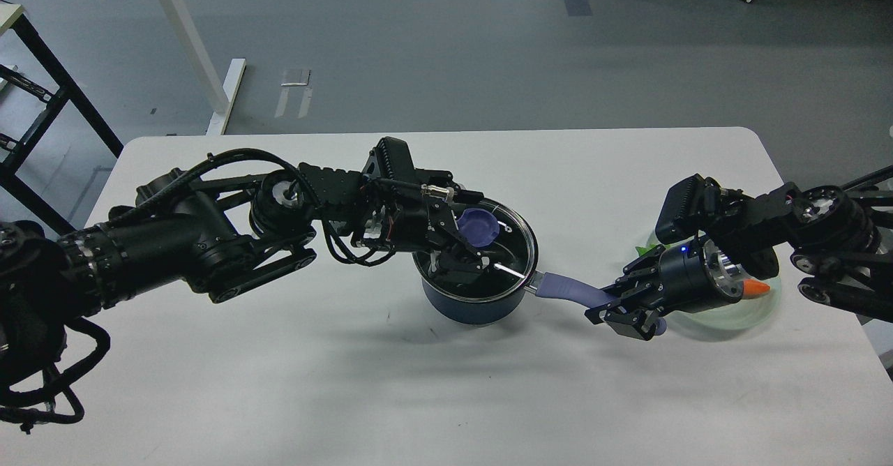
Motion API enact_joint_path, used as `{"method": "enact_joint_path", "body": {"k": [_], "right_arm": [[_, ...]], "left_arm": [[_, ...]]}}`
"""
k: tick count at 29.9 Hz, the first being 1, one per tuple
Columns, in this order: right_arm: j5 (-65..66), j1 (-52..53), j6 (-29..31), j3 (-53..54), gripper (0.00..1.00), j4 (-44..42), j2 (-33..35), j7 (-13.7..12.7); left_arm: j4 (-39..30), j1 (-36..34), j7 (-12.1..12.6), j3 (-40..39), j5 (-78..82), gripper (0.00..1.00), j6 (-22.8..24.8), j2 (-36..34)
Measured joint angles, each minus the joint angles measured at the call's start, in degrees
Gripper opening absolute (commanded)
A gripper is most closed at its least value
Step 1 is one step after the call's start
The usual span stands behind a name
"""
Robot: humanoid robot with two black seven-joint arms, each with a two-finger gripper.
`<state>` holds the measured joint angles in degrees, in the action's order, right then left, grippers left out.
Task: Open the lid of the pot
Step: 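Reach the left gripper over the pot and grasp the purple lid knob, then lift the glass lid off the pot with the left gripper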
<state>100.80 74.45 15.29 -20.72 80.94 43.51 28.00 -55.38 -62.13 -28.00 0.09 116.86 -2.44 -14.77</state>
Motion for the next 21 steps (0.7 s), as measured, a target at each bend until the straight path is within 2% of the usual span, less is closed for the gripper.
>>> {"method": "enact_joint_path", "body": {"k": [5,9,10,14,21], "right_arm": [[0.00,-0.04,0.00,-0.02,0.31,0.00,0.00,0.00],[0.00,-0.08,0.00,-0.02,0.31,0.00,0.00,0.01],[0.00,-0.09,0.00,-0.02,0.31,0.00,0.00,0.01],[0.00,-0.09,0.00,-0.02,0.31,0.00,0.00,0.01],[-0.02,-0.09,0.00,-0.03,0.31,0.00,0.00,0.01]], "left_arm": [[0.08,0.21,0.00,0.38,-0.04,0.71,0.36,-0.01],[0.11,0.25,0.02,0.59,0.10,0.39,0.37,-0.11],[0.12,0.25,0.02,0.60,0.14,0.36,0.37,-0.16],[0.11,0.24,0.01,0.62,0.34,0.32,0.37,-0.24],[-0.50,-0.23,0.00,0.62,0.39,0.32,0.30,-0.66]]}}
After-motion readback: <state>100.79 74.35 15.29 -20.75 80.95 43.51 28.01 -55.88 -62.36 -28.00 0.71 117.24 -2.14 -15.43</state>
